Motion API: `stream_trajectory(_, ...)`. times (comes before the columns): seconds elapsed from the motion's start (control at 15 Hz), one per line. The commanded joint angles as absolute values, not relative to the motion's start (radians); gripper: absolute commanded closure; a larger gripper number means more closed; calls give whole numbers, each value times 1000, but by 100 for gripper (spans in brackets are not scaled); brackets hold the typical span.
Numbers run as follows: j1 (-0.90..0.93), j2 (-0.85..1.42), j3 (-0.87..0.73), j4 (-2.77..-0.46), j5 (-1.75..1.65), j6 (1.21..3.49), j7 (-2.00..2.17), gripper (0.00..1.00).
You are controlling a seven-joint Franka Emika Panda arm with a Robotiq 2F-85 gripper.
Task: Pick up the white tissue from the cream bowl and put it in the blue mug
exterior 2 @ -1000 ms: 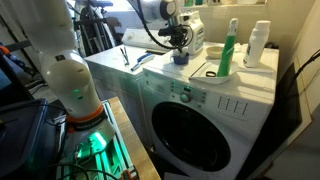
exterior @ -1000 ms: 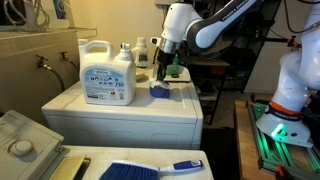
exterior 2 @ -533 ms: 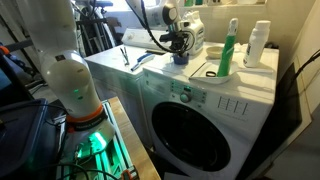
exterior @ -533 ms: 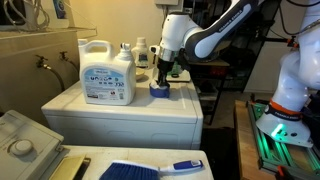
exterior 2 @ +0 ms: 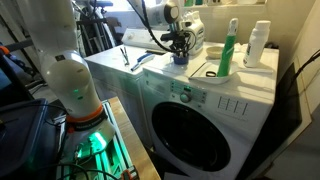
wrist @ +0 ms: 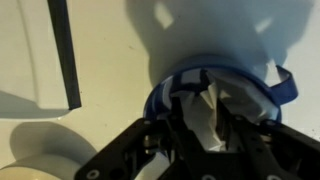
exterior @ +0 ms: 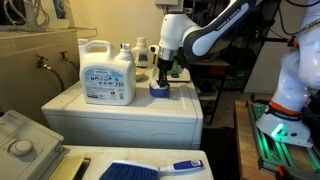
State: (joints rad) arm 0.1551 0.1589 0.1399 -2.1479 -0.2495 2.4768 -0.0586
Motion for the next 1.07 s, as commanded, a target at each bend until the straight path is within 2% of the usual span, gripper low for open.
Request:
stream_trajectory(0.0, 141, 135, 125, -2119, -230, 2448, -74, 33)
stream_trajectory(0.27, 130, 106, 115, -2101, -235, 2452, -85, 2)
stream_trajectory(0.67, 119, 66, 94, -2105, -287, 2419, -97, 0)
stream_trajectory(0.93, 79, 2, 108, -2130, 72, 2570, -303, 0)
stream_trajectory(1.0, 99, 51, 102, -2092, -45, 2532, -218, 0)
